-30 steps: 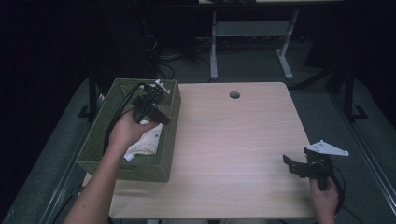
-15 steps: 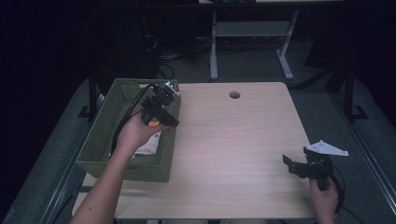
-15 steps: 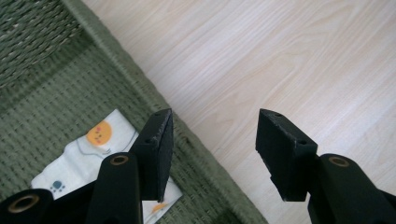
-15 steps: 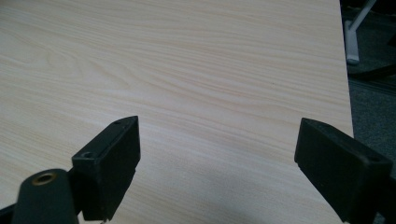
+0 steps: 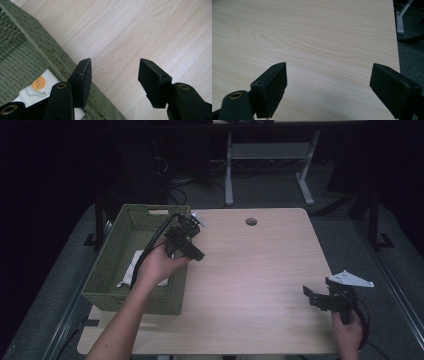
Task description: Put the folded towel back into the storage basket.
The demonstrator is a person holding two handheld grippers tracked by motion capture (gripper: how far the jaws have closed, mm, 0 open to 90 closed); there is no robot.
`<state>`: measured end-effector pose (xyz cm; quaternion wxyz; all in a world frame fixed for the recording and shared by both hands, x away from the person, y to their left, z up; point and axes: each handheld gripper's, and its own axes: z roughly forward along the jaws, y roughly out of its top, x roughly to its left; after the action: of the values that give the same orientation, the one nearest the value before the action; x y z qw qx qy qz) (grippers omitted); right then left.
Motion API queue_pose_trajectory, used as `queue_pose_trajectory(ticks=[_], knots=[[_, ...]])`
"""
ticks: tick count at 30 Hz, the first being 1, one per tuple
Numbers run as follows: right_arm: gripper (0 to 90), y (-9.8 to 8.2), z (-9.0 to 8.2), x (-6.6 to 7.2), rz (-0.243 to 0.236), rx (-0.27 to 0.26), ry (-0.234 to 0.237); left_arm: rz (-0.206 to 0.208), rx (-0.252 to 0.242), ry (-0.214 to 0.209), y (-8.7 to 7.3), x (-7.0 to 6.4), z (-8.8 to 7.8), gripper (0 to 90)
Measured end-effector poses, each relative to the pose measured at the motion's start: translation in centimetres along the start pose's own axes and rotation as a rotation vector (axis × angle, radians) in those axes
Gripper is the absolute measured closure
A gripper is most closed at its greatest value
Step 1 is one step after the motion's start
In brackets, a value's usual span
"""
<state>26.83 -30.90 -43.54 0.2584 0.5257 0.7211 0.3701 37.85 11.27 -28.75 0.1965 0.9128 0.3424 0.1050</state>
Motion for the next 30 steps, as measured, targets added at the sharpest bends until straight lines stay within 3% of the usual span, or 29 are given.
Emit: queue_pose_trajectory(ticks=[30], knots=[[13.9, 0.0, -0.1, 0.0, 0.007, -0.001, 0.000, 0.033, 0.006, -0.046, 1.1, -2.7, 2.4, 38.1]])
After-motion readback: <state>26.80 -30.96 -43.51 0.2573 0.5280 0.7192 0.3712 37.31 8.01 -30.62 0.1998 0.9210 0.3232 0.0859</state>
